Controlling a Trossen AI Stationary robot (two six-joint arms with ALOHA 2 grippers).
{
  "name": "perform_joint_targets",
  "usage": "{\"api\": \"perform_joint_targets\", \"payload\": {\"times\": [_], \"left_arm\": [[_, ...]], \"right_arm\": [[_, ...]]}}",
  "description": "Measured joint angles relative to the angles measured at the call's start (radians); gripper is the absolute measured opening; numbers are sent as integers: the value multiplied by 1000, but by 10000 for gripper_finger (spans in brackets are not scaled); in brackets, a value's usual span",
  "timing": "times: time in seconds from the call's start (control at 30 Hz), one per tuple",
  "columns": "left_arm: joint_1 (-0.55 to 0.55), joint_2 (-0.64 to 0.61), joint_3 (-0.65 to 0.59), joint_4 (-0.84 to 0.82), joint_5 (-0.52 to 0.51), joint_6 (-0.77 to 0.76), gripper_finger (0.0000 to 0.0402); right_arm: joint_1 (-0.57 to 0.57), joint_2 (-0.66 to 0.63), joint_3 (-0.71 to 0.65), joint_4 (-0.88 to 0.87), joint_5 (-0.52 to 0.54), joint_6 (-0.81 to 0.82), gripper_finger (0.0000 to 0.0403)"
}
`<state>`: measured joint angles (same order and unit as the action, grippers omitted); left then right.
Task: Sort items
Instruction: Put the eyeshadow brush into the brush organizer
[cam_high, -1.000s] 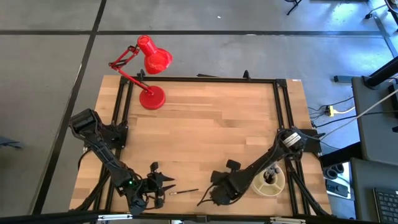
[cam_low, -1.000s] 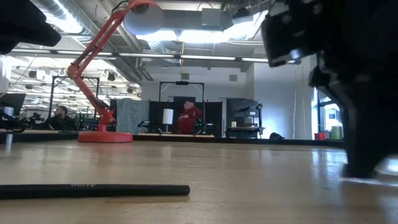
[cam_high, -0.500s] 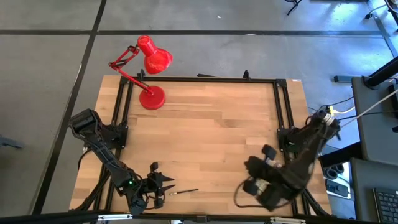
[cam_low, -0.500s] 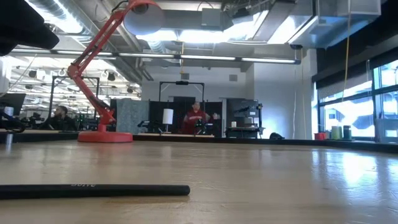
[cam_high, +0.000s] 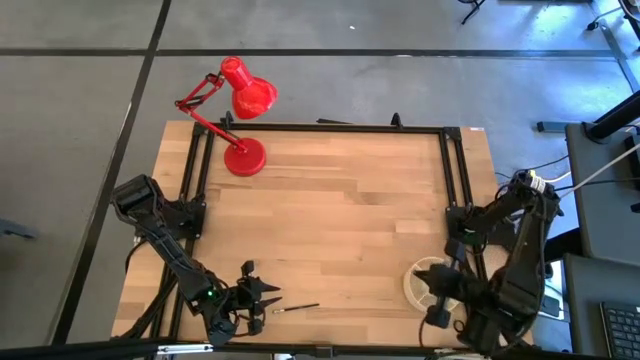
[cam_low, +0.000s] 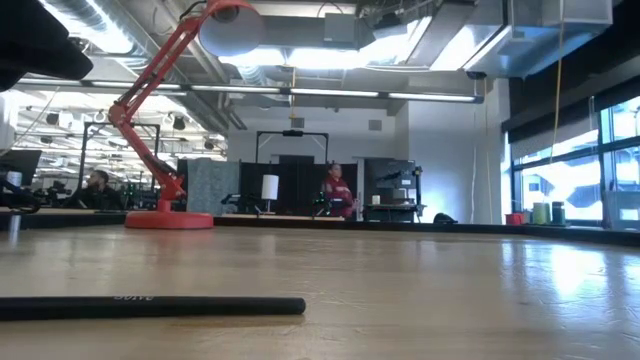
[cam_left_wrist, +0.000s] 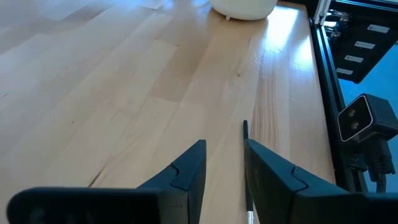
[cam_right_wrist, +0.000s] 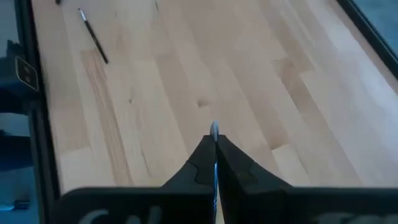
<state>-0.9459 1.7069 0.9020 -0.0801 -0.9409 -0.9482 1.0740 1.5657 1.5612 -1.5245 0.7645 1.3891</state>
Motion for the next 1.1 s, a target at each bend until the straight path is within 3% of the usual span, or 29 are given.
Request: {"api": "perform_joint_targets", "payload": {"times": [0.33, 0.53, 0.8, 0.93, 1.03, 1.1], "left_arm": [[-2, 0, 0, 0, 0, 0, 104], [-2, 0, 0, 0, -2, 0, 104], [-2, 0, 0, 0, 10, 0, 104], [-2, 0, 0, 1, 132, 0, 104], [-5, 0, 0, -1, 329, -1, 104], [-20, 0, 0, -10, 399, 0, 104]], "right_arm": [[156, 0, -207, 12, 112, 207, 8], [167, 0, -248, 32, 114, 254, 62], [118, -11, -164, -3, 116, 256, 131], [-19, -12, -129, 100, 77, 211, 134], [-141, 4, -129, 318, -6, -21, 134], [-211, 31, -129, 503, -50, -218, 134]]}}
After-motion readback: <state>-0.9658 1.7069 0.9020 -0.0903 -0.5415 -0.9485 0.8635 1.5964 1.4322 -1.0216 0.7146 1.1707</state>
